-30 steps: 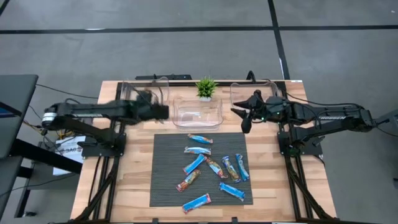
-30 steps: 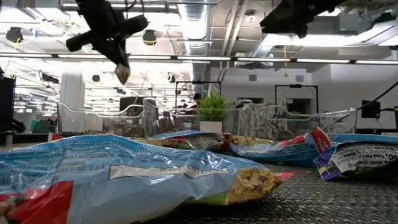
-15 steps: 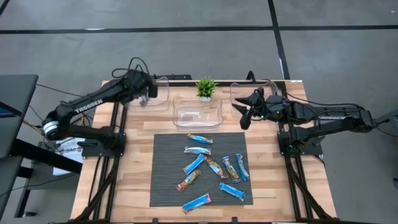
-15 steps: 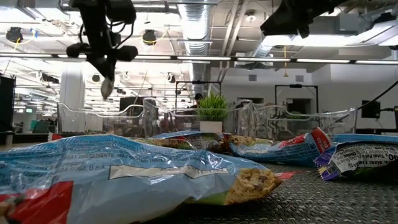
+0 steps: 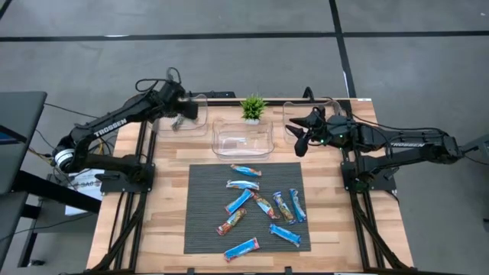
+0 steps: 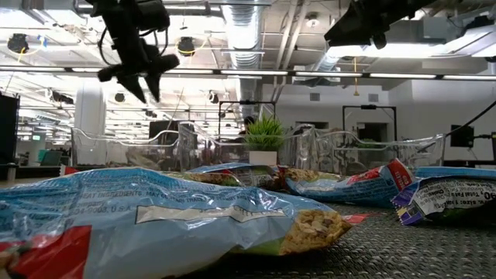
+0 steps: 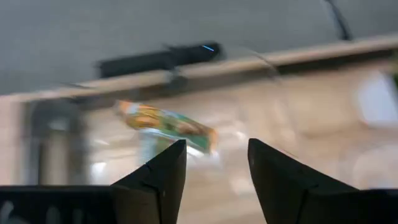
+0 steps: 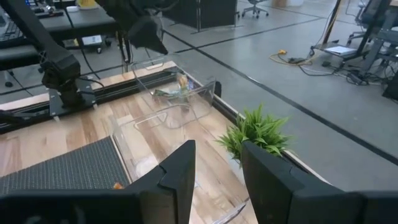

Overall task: Pick and place Granola Bars by type
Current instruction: Put the green granola bar into the left transparent bin, then put the blue granola bar into the left transparent bin

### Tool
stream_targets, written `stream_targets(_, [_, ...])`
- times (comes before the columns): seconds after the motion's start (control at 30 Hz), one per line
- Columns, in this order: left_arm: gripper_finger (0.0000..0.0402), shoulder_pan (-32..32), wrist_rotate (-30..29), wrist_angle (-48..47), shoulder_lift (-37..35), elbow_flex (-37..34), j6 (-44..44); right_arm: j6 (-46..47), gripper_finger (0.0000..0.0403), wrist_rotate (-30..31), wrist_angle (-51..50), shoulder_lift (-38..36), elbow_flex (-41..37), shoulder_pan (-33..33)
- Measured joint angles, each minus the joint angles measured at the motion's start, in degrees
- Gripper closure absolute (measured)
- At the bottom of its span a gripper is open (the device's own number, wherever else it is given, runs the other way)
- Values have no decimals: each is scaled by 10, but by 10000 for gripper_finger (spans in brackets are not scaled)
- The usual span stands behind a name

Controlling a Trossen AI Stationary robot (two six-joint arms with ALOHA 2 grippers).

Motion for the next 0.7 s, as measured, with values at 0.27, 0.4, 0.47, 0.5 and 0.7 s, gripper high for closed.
stream_targets(0.27, [268, -161, 196, 55, 0, 0, 94, -1, 280, -5, -8, 0, 0, 2])
stream_targets(0.4, [274, -270, 225, 116, 15, -1, 136, -1, 280, -8, -21, 0, 0, 2])
stream_targets(0.47, [275, -322, 220, 159, 34, 0, 172, -1, 280, -13, -26, 0, 0, 2])
stream_targets(0.5, [275, -343, 215, 175, 48, 0, 189, -1, 280, -17, -27, 0, 0, 2])
stream_targets(0.7, [275, -407, 171, 170, 162, 44, 258, 0, 280, -22, -28, 0, 0, 9])
